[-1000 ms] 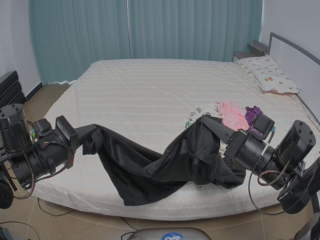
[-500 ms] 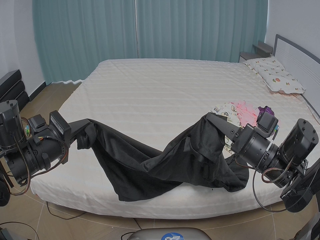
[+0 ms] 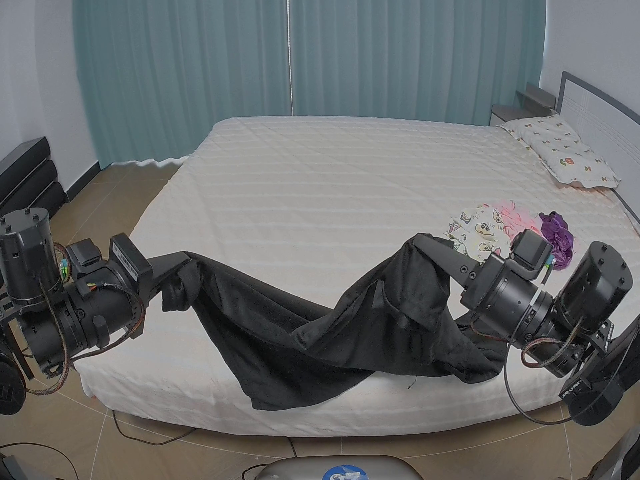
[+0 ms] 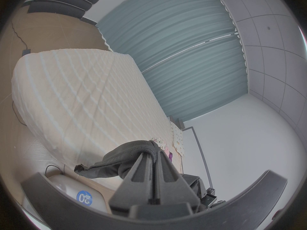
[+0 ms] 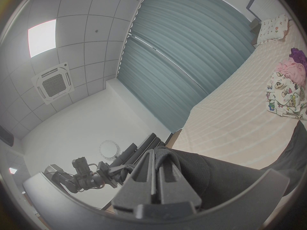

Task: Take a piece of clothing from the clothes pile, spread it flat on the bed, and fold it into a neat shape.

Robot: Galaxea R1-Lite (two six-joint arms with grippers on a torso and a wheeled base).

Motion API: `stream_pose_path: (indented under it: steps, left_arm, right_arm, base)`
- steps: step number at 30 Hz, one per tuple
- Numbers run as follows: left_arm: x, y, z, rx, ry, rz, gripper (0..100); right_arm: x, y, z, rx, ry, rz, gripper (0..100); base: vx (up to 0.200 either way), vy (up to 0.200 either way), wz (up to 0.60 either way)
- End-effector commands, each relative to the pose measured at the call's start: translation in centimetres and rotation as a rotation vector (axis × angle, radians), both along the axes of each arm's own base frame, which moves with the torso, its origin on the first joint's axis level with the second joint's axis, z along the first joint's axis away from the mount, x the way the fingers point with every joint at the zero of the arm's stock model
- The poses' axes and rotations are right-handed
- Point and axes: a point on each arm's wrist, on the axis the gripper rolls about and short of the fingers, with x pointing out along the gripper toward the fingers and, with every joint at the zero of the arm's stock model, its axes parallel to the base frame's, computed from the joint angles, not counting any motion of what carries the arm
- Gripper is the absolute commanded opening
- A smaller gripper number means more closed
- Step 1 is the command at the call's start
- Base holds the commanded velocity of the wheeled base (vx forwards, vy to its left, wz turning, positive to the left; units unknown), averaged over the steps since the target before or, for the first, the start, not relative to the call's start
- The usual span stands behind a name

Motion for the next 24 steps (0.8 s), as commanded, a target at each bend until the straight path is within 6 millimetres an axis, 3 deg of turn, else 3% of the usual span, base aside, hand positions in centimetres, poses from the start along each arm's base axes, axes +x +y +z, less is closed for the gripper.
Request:
stream_pose_path:
  steps: [1, 5, 11, 14, 19, 22, 24]
  left_arm:
    - [-0.6, -0.9, -0.5, 0.016, 0.047, -0.076, 0]
    - [-0.7, -1.0, -0.7, 0.023, 0.074, -0.100, 0]
    - [-1.0, -1.1, -0.3, 0.035, 0.108, -0.120, 0]
    - [-1.2, -1.0, 0.2, 0.031, 0.099, -0.119, 0]
    - [-1.8, -0.7, 2.1, -0.024, 0.049, -0.102, 0]
    - [-1.7, -0.8, 3.1, -0.069, 0.035, -0.094, 0]
    - [-1.5, -0.8, 3.7, -0.079, 0.019, -0.089, 0]
  right_arm:
    - [-1.9, -1.5, 0.2, 0.008, 0.000, 0.002, 0]
    - [-2.2, -2.4, -0.1, 0.015, 0.027, -0.012, 0]
    - [-4.5, -3.4, -0.9, -0.006, 0.064, 0.014, 0]
    - [-5.2, -3.8, -0.3, 0.012, 0.043, 0.024, 0]
    - [-7.7, -5.3, 2.4, 0.089, -0.067, 0.056, 0]
    - [-8.2, -5.8, 4.4, 0.133, -0.125, 0.051, 0]
    - [-8.8, -6.5, 7.4, 0.177, -0.182, 0.034, 0]
  base:
    - [0.000, 0.000, 0.00]
    - [-0.200, 0.000, 0.00]
    - [-0.200, 0.000, 0.00]
    - [-0.200, 0.000, 0.00]
    - [-0.200, 0.000, 0.00]
    - [0.000, 0.000, 0.00]
    - [0.000, 0.000, 0.00]
